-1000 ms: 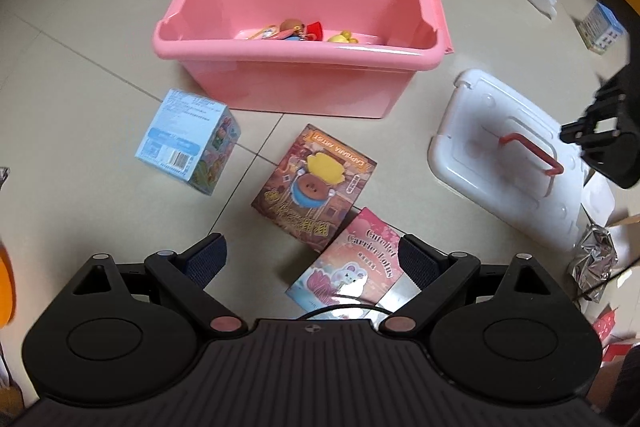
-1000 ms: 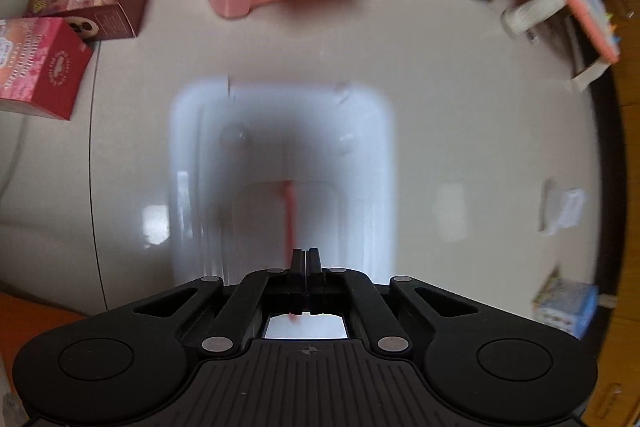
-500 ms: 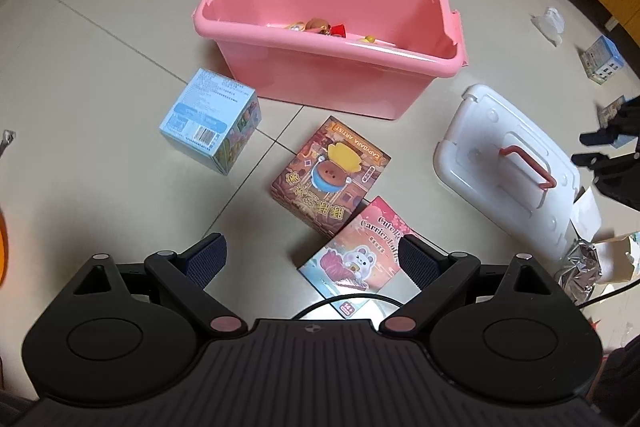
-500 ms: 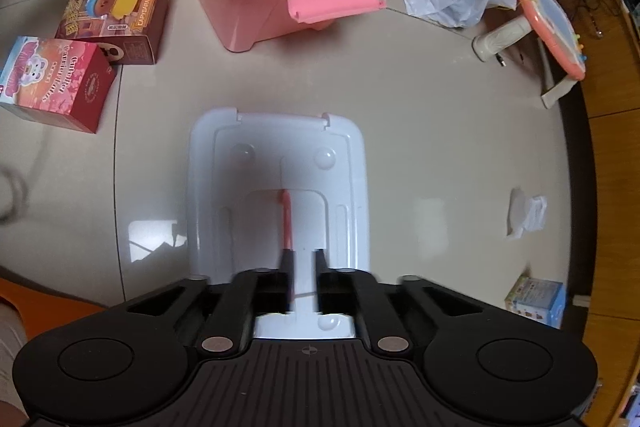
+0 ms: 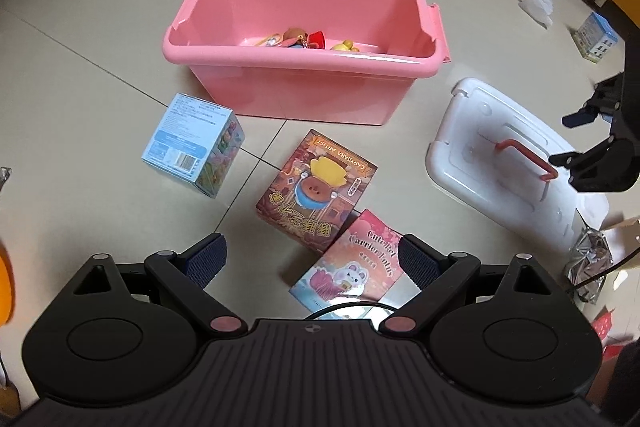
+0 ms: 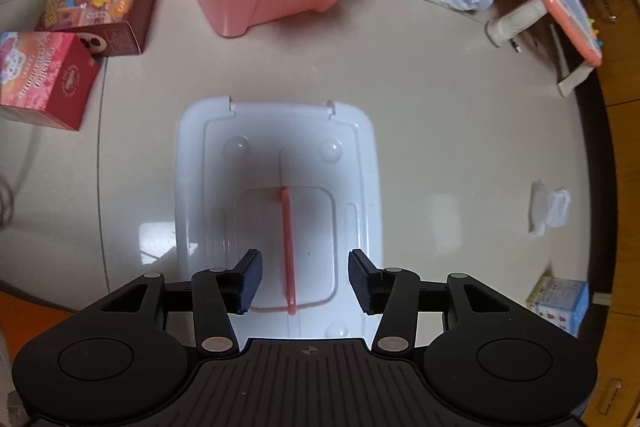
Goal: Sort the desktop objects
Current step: 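Close the right gripper on the pink handle of the white lid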
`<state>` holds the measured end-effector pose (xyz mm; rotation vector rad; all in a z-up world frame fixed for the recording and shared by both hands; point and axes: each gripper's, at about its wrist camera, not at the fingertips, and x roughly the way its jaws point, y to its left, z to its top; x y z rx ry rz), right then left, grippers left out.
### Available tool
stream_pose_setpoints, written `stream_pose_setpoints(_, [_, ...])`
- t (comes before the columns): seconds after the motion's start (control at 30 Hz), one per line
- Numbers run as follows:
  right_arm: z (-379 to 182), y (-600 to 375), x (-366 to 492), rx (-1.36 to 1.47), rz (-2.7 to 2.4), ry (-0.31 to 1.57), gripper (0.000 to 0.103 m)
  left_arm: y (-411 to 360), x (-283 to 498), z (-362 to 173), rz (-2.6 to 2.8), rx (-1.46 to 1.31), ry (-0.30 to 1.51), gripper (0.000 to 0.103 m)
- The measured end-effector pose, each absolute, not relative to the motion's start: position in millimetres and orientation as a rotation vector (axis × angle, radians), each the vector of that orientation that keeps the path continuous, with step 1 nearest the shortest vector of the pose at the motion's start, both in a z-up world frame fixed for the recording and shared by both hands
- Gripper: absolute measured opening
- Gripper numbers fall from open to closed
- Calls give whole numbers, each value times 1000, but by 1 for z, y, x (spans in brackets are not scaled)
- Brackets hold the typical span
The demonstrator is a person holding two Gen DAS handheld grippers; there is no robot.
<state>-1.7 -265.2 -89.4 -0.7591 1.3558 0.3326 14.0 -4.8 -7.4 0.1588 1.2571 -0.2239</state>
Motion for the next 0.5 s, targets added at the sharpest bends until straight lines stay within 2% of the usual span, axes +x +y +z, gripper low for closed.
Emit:
stream_pose_setpoints(0.37, [-150, -266, 15, -811, 396, 1440, 43, -15, 21, -24, -226, 165, 1303, 95])
stream_pose_setpoints(0.5, [-169, -270, 22, -803, 379, 1477, 37, -18, 23, -29, -236, 177, 1318, 95])
